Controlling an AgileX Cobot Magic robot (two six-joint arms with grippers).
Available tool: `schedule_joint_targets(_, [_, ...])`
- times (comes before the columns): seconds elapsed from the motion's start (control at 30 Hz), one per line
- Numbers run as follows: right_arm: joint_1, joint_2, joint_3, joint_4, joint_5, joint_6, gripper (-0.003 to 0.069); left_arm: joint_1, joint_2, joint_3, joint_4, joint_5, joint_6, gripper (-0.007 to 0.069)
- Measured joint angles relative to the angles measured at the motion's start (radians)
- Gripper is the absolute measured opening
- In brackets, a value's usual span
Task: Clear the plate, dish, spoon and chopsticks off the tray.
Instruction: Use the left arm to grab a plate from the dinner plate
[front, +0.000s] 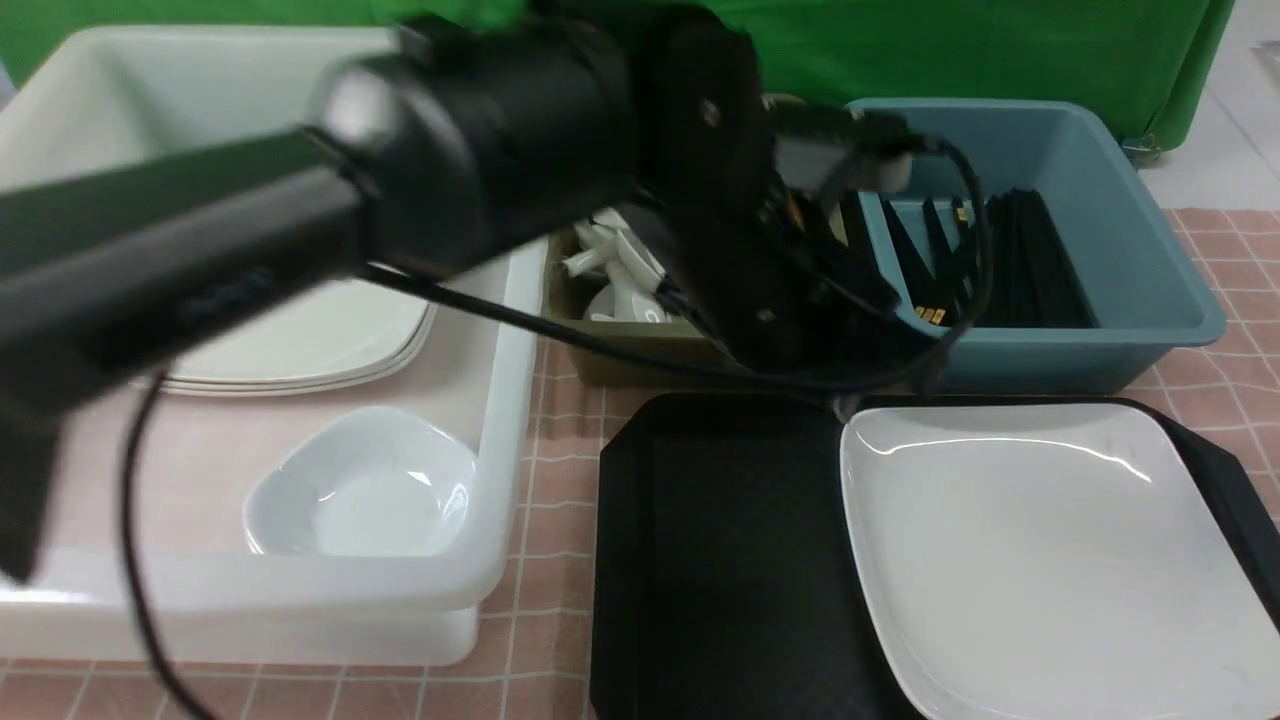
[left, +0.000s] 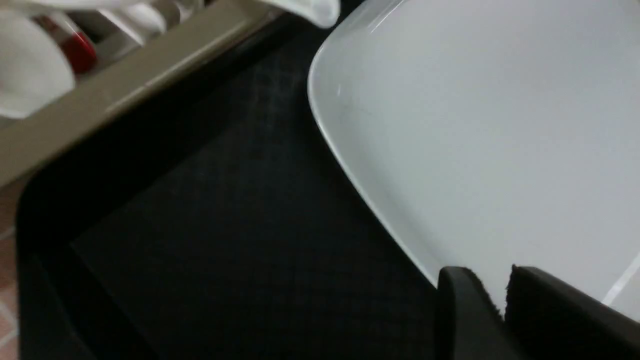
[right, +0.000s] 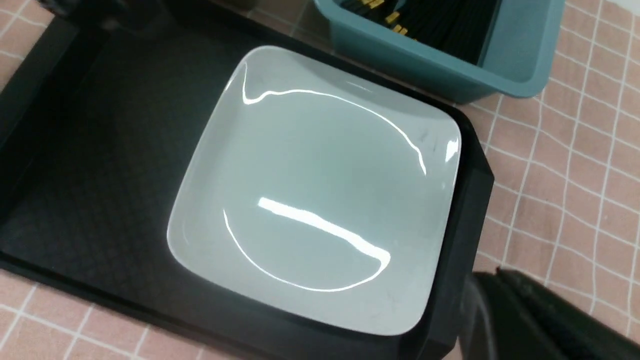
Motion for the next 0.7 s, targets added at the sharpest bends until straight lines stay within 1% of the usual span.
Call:
schedule_joint_targets(0.03, [0.000,-0.004,0.004,0.000,0.000,0.000,0.0030,-0.002,0.017,-0.003,0.004,0.000,-0.007,0.0150])
schedule_joint_targets(0.1, [0.000,-0.051,0.038,0.000,0.000,0.017,0.0030,-0.005,0.099,-0.034,0.019,-0.017,-0.040,0.0250])
schedule_joint_targets(0.13, [0.000,-0.058,0.041,0.001,0.000,0.018,0.0030,-0.005,0.119,-0.041,0.022,-0.025,-0.047,0.0267])
schedule_joint_targets(0.17, [0.000,-0.072,0.047,0.002,0.000,0.019,0.0030,-0.005,0.143,-0.048,0.024,-0.044,-0.052,0.0310])
schedule_joint_targets(0.2, [0.000,-0.089,0.051,0.004,0.000,0.020,0.0030,-0.003,0.180,-0.059,0.029,-0.077,-0.052,0.0369])
schedule_joint_targets(0.23, [0.000,-0.096,0.052,0.003,0.000,0.020,0.0030,-0.003,0.203,-0.063,0.029,-0.106,-0.052,0.0407])
schedule_joint_targets(0.3, [0.000,-0.104,0.053,0.003,-0.001,0.020,0.0030,-0.003,0.232,-0.064,0.034,-0.153,-0.051,0.0454])
schedule_joint_targets(0.33, [0.000,-0.107,0.054,0.003,-0.003,0.020,0.0030,-0.003,0.256,-0.064,0.034,-0.214,-0.050,0.0501])
schedule_joint_targets(0.37, [0.000,-0.107,0.054,0.004,-0.007,0.020,0.0030,-0.003,0.271,-0.064,0.034,-0.247,-0.050,0.0518])
schedule_joint_targets(0.4, [0.000,-0.107,0.054,0.004,-0.007,0.020,0.0030,-0.003,0.274,-0.064,0.034,-0.247,-0.050,0.0518])
schedule_joint_targets(0.43, [0.000,-0.107,0.054,0.004,-0.017,0.020,0.0030,-0.003,0.294,-0.064,0.034,-0.297,-0.050,0.0537])
schedule_joint_targets(0.5, [-0.001,-0.107,0.054,0.004,-0.025,0.020,0.0030,-0.003,0.307,-0.065,0.032,-0.343,-0.048,0.0545])
schedule_joint_targets(0.6, [-0.001,-0.107,0.054,0.004,-0.031,0.020,0.0030,-0.003,0.316,-0.072,0.022,-0.381,-0.048,0.0543])
schedule_joint_targets(0.7, [-0.001,-0.107,0.054,0.004,-0.032,0.020,0.0030,-0.003,0.326,-0.073,0.011,-0.417,-0.036,0.0512])
